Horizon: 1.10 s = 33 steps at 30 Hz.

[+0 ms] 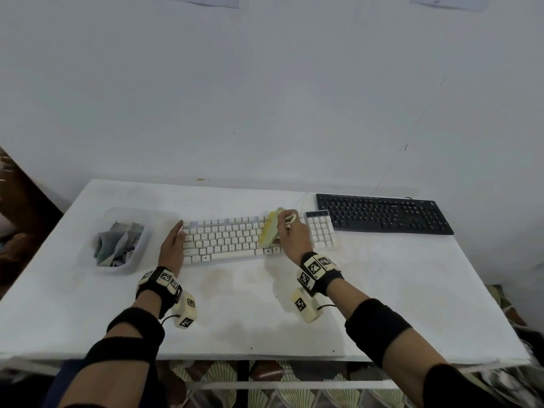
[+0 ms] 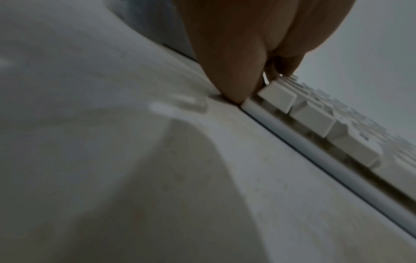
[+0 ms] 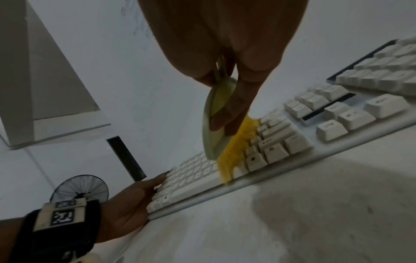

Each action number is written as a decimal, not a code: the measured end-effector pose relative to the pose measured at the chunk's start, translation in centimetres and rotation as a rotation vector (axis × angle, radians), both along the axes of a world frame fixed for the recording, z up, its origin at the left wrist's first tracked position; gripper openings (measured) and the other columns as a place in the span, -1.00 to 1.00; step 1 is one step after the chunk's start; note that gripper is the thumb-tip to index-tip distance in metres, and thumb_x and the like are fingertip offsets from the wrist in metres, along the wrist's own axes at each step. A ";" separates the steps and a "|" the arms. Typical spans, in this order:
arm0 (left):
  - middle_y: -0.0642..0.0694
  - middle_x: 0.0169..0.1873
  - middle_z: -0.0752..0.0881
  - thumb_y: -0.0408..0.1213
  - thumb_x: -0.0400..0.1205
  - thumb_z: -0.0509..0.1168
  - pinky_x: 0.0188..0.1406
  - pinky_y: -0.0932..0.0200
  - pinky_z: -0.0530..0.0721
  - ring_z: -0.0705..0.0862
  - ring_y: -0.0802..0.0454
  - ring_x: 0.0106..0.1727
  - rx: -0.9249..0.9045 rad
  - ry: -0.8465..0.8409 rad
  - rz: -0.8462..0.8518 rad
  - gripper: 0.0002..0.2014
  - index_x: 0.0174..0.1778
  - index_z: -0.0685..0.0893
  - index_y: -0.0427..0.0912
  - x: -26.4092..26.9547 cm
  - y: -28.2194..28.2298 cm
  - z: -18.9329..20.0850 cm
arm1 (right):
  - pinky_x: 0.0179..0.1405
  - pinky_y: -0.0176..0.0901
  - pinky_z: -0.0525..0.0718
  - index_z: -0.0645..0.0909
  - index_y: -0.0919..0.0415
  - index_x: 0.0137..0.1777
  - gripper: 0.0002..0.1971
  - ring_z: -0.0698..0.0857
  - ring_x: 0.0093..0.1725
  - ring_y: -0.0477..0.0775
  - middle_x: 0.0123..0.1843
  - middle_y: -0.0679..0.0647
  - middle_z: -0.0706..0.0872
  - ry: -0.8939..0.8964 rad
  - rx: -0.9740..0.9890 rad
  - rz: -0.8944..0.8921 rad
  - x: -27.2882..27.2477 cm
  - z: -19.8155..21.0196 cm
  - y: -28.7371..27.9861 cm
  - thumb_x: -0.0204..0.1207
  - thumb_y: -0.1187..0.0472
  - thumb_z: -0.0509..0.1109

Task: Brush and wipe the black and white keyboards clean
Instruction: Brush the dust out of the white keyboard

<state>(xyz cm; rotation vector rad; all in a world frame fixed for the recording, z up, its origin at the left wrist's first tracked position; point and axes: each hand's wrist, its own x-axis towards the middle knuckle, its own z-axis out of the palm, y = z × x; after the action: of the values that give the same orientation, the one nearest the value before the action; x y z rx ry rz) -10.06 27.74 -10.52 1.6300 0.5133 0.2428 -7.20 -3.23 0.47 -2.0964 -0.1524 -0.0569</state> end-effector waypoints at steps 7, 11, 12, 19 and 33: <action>-0.15 0.59 0.56 -0.23 0.88 0.12 0.63 -0.10 0.47 0.54 -0.13 0.57 -0.008 -0.002 -0.002 -0.60 0.66 0.52 -0.03 -0.1 -0.1 0.2 | -0.18 0.20 0.85 0.58 0.20 0.08 -0.91 0.82 -0.15 0.22 -0.07 0.10 0.75 0.134 0.033 0.114 0.0 0.9 -0.5 0.74 0.22 0.27; -0.14 0.59 0.55 -0.24 0.88 0.12 0.62 -0.04 0.47 0.54 -0.11 0.57 -0.004 0.000 0.002 -0.59 0.67 0.52 -0.05 -0.3 -0.3 0.6 | -0.24 0.14 0.84 0.52 0.15 0.13 -0.87 0.83 -0.22 0.12 -0.03 0.01 0.75 0.019 0.025 0.013 0.7 1.3 -0.2 0.79 0.11 0.22; -0.14 0.60 0.55 -0.24 0.88 0.12 0.63 -0.04 0.46 0.54 -0.11 0.57 -0.004 0.001 0.003 -0.59 0.67 0.52 -0.05 -0.2 -0.3 0.6 | -0.26 0.16 0.84 0.49 0.14 0.14 -0.87 0.84 -0.21 0.10 -0.03 0.01 0.75 0.024 0.025 0.033 0.4 1.1 0.3 0.79 0.10 0.21; -0.13 0.58 0.57 -0.22 0.87 0.13 0.60 -0.02 0.49 0.56 -0.10 0.56 0.004 -0.006 0.000 -0.60 0.65 0.54 0.00 -0.2 -0.1 0.2 | -0.19 0.14 0.86 0.53 0.24 0.17 -0.90 0.78 -0.25 0.07 -0.08 0.14 0.73 0.168 0.037 0.205 -0.5 0.8 0.9 0.75 0.23 0.27; -0.11 0.60 0.55 -0.21 0.87 0.13 0.65 -0.10 0.46 0.55 -0.10 0.57 0.018 0.004 -0.002 -0.60 0.65 0.53 0.01 0.0 0.1 0.0 | -0.10 0.19 0.86 0.53 0.27 0.19 -0.88 0.80 -0.18 0.11 0.03 0.21 0.72 0.301 0.151 0.161 0.7 1.5 0.6 0.76 0.24 0.27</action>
<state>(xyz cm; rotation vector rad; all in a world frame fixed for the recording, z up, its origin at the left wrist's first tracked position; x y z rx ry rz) -10.11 27.80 -10.54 1.6483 0.5135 0.2436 -6.49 -2.64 1.99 -1.9098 -0.1299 0.3331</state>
